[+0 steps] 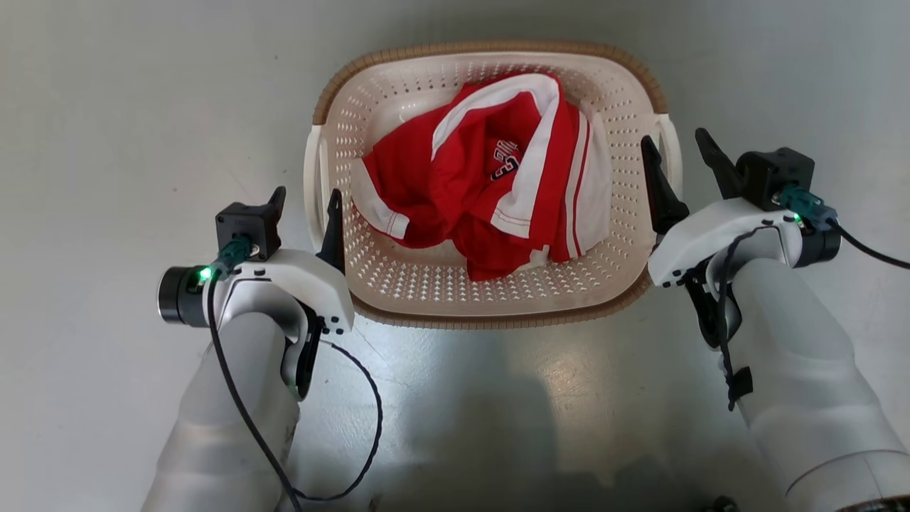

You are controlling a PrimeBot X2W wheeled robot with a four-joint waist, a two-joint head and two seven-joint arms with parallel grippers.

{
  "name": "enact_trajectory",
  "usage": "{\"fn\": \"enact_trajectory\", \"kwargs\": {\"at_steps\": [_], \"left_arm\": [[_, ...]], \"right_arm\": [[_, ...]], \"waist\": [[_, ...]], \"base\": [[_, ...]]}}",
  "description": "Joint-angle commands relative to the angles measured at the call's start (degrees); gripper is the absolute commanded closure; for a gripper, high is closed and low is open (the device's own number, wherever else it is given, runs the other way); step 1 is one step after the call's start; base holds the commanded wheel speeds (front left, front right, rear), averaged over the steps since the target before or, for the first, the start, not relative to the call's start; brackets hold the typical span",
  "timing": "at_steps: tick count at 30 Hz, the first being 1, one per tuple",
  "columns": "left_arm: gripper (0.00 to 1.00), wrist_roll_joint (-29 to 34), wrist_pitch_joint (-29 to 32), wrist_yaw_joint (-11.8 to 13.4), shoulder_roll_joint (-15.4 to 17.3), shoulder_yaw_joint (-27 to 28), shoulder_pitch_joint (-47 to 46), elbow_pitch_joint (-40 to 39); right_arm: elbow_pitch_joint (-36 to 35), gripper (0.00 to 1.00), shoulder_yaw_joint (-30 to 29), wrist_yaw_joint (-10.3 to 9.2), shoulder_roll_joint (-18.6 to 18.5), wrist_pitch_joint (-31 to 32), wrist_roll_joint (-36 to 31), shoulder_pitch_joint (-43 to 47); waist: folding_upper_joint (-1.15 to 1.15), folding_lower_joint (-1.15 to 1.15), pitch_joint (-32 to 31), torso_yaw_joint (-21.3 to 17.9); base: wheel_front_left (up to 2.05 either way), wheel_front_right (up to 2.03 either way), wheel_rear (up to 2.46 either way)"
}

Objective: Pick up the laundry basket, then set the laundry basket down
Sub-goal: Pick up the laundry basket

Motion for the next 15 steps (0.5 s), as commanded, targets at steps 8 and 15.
{"fn": "enact_trajectory", "kwargs": {"at_steps": [8, 15], "left_arm": [[0.00, -1.35, -0.35, -0.08, 1.06, 0.18, -2.31, 1.48], [0.00, -2.36, -0.35, -0.45, 1.06, -1.61, -4.24, 4.86]], "right_arm": [[2.77, 0.00, 2.38, 0.34, 0.70, -0.55, -0.20, -0.59], [4.96, 0.00, 3.19, 0.34, 0.70, -0.55, 0.31, -1.38]], "waist": [[0.00, 0.00, 1.90, 0.58], [0.00, 0.00, 2.52, 0.68]], "base": [[0.00, 0.00, 0.00], [0.00, 0.00, 0.00]]}}
